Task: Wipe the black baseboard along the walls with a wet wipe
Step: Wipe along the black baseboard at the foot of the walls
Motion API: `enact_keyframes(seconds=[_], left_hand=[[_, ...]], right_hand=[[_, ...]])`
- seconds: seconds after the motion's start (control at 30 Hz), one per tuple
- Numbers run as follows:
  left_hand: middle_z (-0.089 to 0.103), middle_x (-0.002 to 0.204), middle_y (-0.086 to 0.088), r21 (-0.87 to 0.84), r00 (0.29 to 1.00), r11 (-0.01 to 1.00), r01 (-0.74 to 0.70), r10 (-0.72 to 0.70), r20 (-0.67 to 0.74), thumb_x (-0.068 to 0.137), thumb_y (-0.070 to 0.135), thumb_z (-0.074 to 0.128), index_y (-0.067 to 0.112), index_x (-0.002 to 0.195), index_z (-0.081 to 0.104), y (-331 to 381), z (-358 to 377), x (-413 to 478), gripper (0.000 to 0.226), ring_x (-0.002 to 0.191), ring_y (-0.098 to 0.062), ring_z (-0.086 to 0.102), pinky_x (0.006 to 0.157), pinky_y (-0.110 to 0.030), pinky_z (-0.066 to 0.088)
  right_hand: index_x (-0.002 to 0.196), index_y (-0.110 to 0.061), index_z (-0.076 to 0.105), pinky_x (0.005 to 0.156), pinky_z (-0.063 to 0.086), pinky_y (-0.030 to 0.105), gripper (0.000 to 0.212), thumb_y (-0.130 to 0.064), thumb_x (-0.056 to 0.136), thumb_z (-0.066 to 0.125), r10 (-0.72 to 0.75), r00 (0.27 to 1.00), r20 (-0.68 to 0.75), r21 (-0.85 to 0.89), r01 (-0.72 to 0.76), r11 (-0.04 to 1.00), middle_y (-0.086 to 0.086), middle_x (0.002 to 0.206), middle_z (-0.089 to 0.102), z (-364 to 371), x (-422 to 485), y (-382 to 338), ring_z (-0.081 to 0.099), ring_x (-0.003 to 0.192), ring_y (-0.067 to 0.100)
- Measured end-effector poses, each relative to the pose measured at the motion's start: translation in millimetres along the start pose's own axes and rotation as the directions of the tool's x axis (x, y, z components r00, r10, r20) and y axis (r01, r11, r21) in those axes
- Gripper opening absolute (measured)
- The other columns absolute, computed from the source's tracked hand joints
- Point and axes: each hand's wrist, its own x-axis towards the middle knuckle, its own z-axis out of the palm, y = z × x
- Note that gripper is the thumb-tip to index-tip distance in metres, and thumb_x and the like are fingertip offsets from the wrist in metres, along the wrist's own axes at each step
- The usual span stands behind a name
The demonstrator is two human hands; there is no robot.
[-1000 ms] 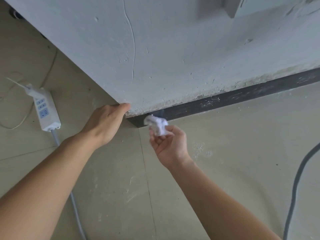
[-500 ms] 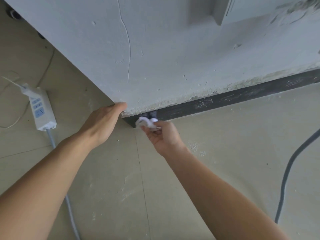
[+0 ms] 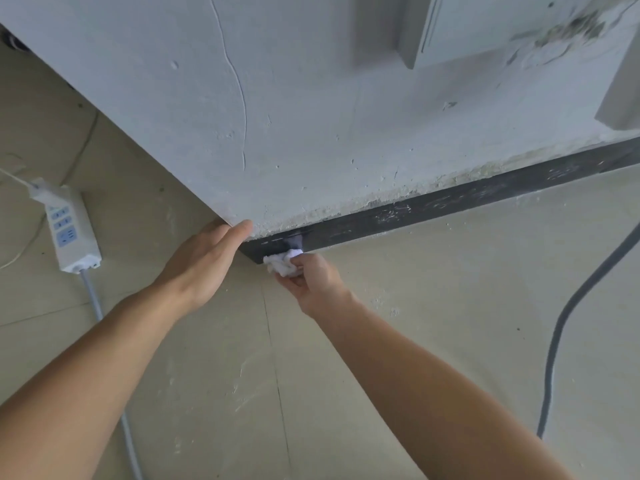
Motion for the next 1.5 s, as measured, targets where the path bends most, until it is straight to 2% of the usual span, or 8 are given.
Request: enact_keyframes(seconds=[0.13, 0.33, 0.53, 0.7, 0.87, 0.97, 1.13, 1.5], left_hand=[[0.054, 0.117, 0.003, -0.035, 1.000, 0.999, -0.006, 0.006, 0.005, 0.095, 0.054, 0.031, 0.020, 0.108, 0.055, -6.2, 3.2, 1.6, 0.044, 0.107, -0.019, 0.047, 0.084, -0.033, 0.031], [0.056, 0.111, -0.001, 0.014, 1.000, 1.000, -0.026, 0.026, -0.014, 0.093, 0.058, 0.030, 0.017, 0.102, 0.055, -5.0, 2.7, 3.2, 0.050, 0.103, -0.024, 0.048, 0.084, -0.036, 0.034], [0.057, 0.110, -0.001, 0.049, 0.997, 0.998, -0.025, 0.028, -0.069, 0.096, 0.053, 0.027, 0.016, 0.105, 0.056, -2.1, 6.4, 2.0, 0.048, 0.099, -0.024, 0.049, 0.082, -0.035, 0.034], [0.053, 0.116, 0.007, 0.016, 0.996, 0.998, -0.062, 0.063, -0.063, 0.098, 0.047, 0.025, 0.022, 0.112, 0.053, -6.3, 8.3, 2.9, 0.040, 0.102, -0.018, 0.044, 0.087, -0.033, 0.031], [0.052, 0.122, 0.017, -0.001, 0.986, 0.989, -0.149, 0.149, -0.075, 0.097, 0.048, 0.035, 0.032, 0.119, 0.052, -12.2, 17.2, 0.6, 0.033, 0.106, -0.010, 0.047, 0.086, -0.031, 0.034], [0.060, 0.087, 0.015, 0.020, 0.980, 0.989, -0.147, 0.148, -0.134, 0.094, 0.046, 0.046, 0.033, 0.109, 0.057, -10.6, 17.2, 1.1, 0.024, 0.077, -0.007, 0.055, 0.065, -0.024, 0.037], [0.046, 0.049, -0.013, 0.092, 0.955, 0.988, -0.126, 0.146, -0.257, 0.091, 0.042, 0.053, 0.017, 0.089, 0.067, -6.9, 14.5, 6.0, 0.028, 0.049, -0.025, 0.042, 0.050, -0.028, 0.030], [0.055, 0.060, -0.025, 0.154, 0.963, 0.982, -0.112, 0.146, -0.228, 0.093, 0.038, 0.051, 0.017, 0.094, 0.068, -17.6, 13.9, 17.9, 0.027, 0.056, -0.039, 0.053, 0.053, -0.030, 0.037]], right_hand=[[0.105, 0.005, 0.055, 0.069, 0.060, 0.033, 0.020, 0.007, 0.088, 0.046, -0.035, 0.996, -0.082, 0.197, 0.050, 0.979, 0.027, 0.098, 0.062, -27.9, -10.2, -36.2, 0.065, 0.077, 0.029], [0.104, 0.002, 0.057, 0.073, 0.058, 0.028, 0.023, -0.007, 0.089, 0.041, -0.162, 0.965, -0.204, 0.584, 0.253, 0.771, 0.017, 0.088, 0.064, -61.2, -39.8, -50.1, 0.066, 0.079, 0.026], [0.088, -0.005, 0.058, 0.065, 0.059, 0.025, 0.016, -0.004, 0.091, 0.042, 0.054, 0.995, 0.084, 0.090, -0.061, 0.994, 0.016, 0.090, 0.067, -4.0, -23.9, -5.7, 0.063, 0.074, 0.021], [0.098, 0.001, 0.052, 0.043, 0.054, 0.023, 0.012, 0.001, 0.089, 0.043, 0.008, 0.997, -0.082, 0.204, 0.009, 0.979, 0.024, 0.101, 0.055, -23.6, -22.0, -61.9, 0.060, 0.069, 0.028], [0.096, 0.002, 0.053, 0.055, 0.058, 0.024, 0.015, -0.005, 0.090, 0.040, -0.142, 0.972, -0.188, 0.392, 0.207, 0.896, 0.017, 0.082, 0.057, -77.8, -53.7, -103.2, 0.062, 0.059, 0.022], [0.099, -0.001, 0.057, 0.057, 0.053, 0.023, 0.024, -0.014, 0.088, 0.040, -0.185, 0.943, -0.276, 0.492, 0.304, 0.816, 0.013, 0.086, 0.062, -84.2, -60.3, -92.9, 0.064, 0.070, 0.021], [0.099, -0.004, 0.058, 0.051, 0.052, 0.022, 0.016, -0.006, 0.091, 0.045, 0.059, 0.998, -0.008, 0.077, -0.058, 0.995, 0.015, 0.084, 0.065, -32.1, -39.8, -35.6, 0.064, 0.070, 0.023], [0.090, 0.000, 0.054, 0.061, 0.059, 0.024, 0.012, -0.003, 0.091, 0.043, -0.203, 0.924, -0.324, 0.166, 0.267, 0.949, 0.016, 0.080, 0.057, -114.1, -52.1, -136.6, 0.058, 0.067, 0.021]])
